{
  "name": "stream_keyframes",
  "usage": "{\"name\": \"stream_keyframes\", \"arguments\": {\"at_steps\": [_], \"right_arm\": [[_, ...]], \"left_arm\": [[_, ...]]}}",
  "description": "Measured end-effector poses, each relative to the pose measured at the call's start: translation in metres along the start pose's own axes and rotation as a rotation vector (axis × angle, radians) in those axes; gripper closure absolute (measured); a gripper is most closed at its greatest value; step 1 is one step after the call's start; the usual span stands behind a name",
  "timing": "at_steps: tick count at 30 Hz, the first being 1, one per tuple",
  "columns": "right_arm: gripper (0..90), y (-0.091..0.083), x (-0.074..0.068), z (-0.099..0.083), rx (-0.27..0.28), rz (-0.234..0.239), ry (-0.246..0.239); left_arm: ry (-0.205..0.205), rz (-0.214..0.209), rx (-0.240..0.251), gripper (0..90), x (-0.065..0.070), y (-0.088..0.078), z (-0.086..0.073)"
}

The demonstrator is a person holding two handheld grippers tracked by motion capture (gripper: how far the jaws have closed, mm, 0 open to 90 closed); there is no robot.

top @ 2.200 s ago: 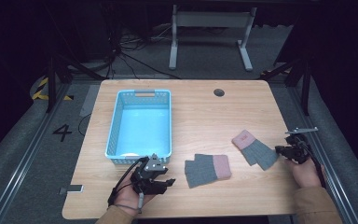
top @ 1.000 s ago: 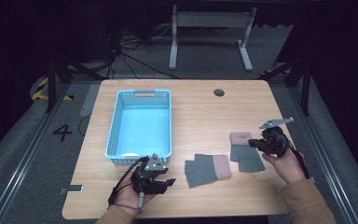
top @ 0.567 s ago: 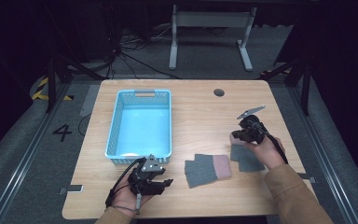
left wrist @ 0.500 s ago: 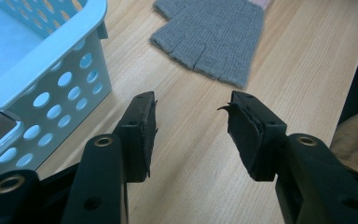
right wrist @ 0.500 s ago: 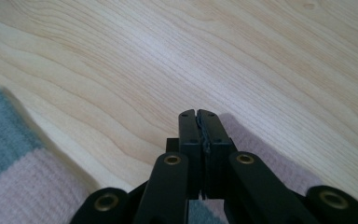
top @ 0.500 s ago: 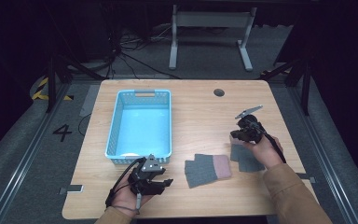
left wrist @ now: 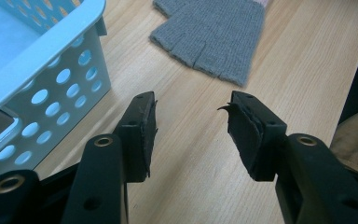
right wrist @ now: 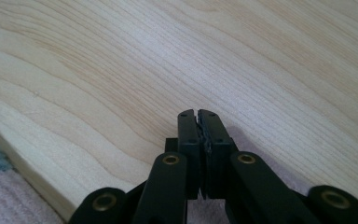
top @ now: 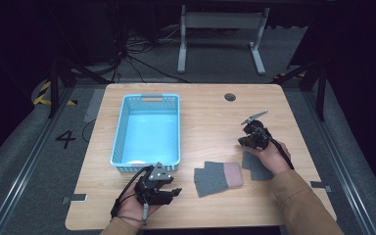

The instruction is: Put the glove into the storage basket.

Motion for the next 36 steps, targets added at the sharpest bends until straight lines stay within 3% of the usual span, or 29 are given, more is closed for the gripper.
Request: {"name": "stream_keyframes", "arguments": {"at_steps": [7,14,20,36], "right_arm": [[88.2,0.003,0.007,-0.002,-0.001,-0.004,0.013],[88.2,-0.002,0.022,-0.011,-0.013,-0.033,0.065],[88.2,-0.008,0.035,-0.024,-0.031,-0.067,0.081],[88.1,-0.028,0.066,-0.065,-0.047,-0.113,0.196]], "left_arm": [[0.002,0.000,0.001,52.2,0.000,0.000,0.000],[0.008,-0.001,-0.001,52.2,0.000,0.001,0.001],[0.006,-0.003,-0.004,52.2,0.001,0.002,0.001],[0.016,-0.005,-0.008,52.2,0.003,0.006,0.003]]}}
Point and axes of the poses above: each handheld gripper's, and its own axes: y roughly forward along the jaws, z roughly out of its top, x roughly to its right, the point moved 1 cm from there along y, roughly forward along the jaws, and after that the axes turned 7 degrees about -y, right-handed, at the moved point
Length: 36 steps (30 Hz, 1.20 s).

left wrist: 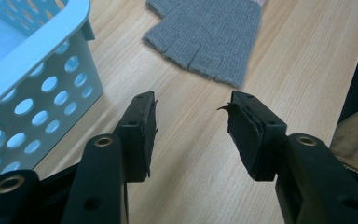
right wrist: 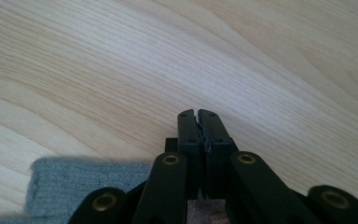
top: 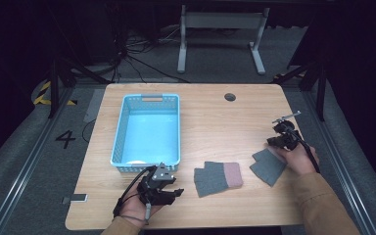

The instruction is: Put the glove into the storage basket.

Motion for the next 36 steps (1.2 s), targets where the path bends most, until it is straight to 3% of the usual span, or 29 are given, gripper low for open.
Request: {"name": "stream_keyframes", "arguments": {"at_steps": [8,15,22,28,32,36], "right_arm": [[87.8,-0.004,0.010,-0.013,-0.007,-0.014,0.034],[86.4,-0.016,0.007,-0.012,0.037,-0.009,0.013],[84.3,-0.041,-0.006,-0.019,0.078,0.022,-0.056],[89.1,-0.067,-0.026,-0.051,0.106,0.082,-0.079],[89.2,-0.073,-0.041,-0.075,0.106,0.115,-0.133],[89.1,-0.076,-0.052,-0.091,0.112,0.153,-0.136]], "left_arm": [[0.004,-0.009,-0.005,52.2,0.001,0.003,0.002],[0.002,-0.014,-0.002,52.2,0.000,0.004,0.003],[0.009,-0.020,-0.003,52.2,0.000,0.004,0.005],[0.011,-0.020,-0.002,52.2,0.002,0.006,0.006],[0.016,-0.021,-0.004,52.2,0.003,0.007,0.006],[0.023,-0.016,-0.007,52.2,0.005,0.007,0.007]]}}
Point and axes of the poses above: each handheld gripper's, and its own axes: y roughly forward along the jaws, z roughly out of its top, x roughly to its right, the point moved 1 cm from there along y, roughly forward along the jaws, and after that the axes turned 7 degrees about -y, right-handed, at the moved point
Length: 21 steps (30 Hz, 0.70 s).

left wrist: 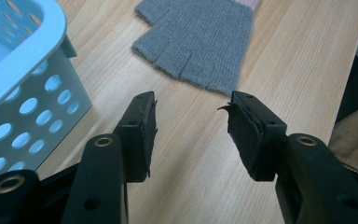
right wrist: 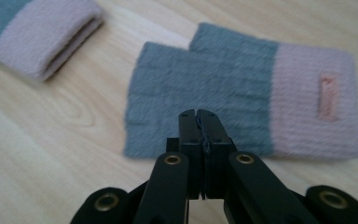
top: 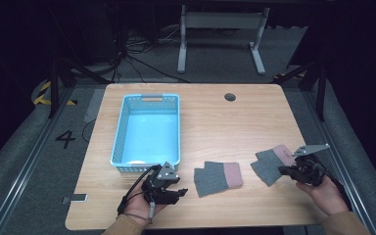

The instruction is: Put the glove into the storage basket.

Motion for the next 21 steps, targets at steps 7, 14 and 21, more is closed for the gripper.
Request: {"name": "stream_keyframes", "arguments": {"at_steps": [7,14,21], "right_arm": [[89.3,0.010,-0.020,-0.016,-0.018,0.053,-0.029],[89.5,0.020,-0.029,-0.015,-0.029,0.070,-0.078],[89.3,0.029,-0.031,-0.005,-0.021,0.062,-0.087]], "left_arm": [[-0.003,0.001,0.005,52.2,0.001,0.000,0.000],[0.000,-0.001,0.003,52.2,0.001,-0.001,0.000],[0.004,0.003,-0.001,52.2,0.002,0.000,0.000]]}}
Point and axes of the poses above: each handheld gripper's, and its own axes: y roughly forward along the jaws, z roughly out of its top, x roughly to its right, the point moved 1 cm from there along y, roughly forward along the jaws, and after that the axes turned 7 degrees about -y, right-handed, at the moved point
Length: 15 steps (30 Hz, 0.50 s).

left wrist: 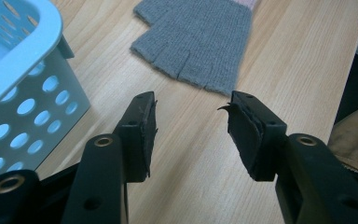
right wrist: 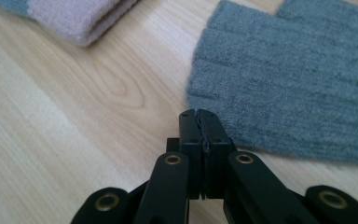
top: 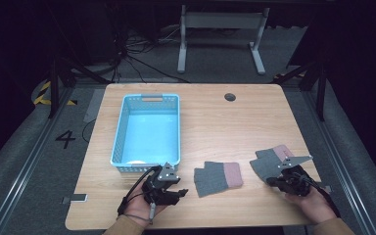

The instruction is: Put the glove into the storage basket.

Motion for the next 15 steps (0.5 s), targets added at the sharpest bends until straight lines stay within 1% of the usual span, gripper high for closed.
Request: {"name": "stream_keyframes", "arguments": {"at_steps": [5,7,9,15], "right_arm": [[89.3,0.007,0.005,0.010,0.012,-0.006,0.012],[89.3,0.010,0.007,0.015,0.014,-0.008,0.005],[89.3,0.013,0.008,0.018,0.016,-0.011,0.011],[89.1,0.021,0.012,0.029,0.026,-0.026,0.006]], "left_arm": [[-0.003,0.000,0.001,52.2,-0.001,-0.001,0.000],[-0.005,-0.002,0.003,52.2,-0.001,-0.001,-0.001],[-0.008,-0.001,0.004,52.2,-0.001,-0.001,-0.001],[-0.005,0.000,0.006,52.2,-0.002,-0.002,-0.001]]}}
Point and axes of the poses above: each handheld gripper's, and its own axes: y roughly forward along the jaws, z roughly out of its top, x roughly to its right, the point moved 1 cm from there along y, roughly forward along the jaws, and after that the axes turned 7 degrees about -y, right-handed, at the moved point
